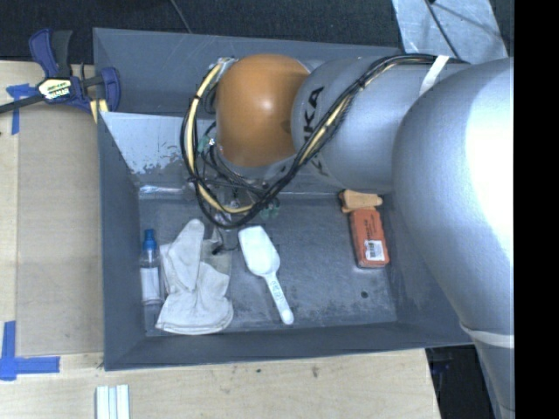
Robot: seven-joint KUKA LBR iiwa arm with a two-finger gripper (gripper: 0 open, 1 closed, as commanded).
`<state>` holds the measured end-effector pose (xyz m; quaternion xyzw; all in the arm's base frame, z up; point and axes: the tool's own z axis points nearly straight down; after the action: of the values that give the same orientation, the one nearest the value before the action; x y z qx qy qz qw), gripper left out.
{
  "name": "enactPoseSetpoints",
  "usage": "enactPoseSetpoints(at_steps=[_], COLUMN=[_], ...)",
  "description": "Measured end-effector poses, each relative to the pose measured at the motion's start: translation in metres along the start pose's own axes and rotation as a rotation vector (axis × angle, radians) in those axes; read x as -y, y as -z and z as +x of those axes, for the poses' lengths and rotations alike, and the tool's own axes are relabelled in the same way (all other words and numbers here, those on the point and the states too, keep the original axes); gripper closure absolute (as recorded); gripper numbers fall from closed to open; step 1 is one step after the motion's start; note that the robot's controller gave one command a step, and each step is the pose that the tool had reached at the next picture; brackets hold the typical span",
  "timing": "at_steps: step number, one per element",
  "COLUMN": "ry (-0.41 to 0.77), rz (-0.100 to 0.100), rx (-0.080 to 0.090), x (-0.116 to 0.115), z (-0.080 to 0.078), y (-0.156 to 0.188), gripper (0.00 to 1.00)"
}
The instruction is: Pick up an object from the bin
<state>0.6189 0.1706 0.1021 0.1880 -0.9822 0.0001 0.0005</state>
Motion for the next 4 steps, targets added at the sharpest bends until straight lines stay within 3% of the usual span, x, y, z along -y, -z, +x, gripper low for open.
enactPoseSetpoints(at_steps=[1, 2, 3, 4], ry=[0.160, 0.306, 0.306, 0.350], rz=[0.001, 0.000, 0.000, 0.000], rx=[0.005, 0.004, 0.003, 0.005], x=[-0.003, -0.004, -0.004, 0.000], z=[0.000, 0.005, 0.005, 0.022], y=[-0.015, -0.030, -0.030, 0.092], gripper=[0.00, 1.00, 1.00, 1.00])
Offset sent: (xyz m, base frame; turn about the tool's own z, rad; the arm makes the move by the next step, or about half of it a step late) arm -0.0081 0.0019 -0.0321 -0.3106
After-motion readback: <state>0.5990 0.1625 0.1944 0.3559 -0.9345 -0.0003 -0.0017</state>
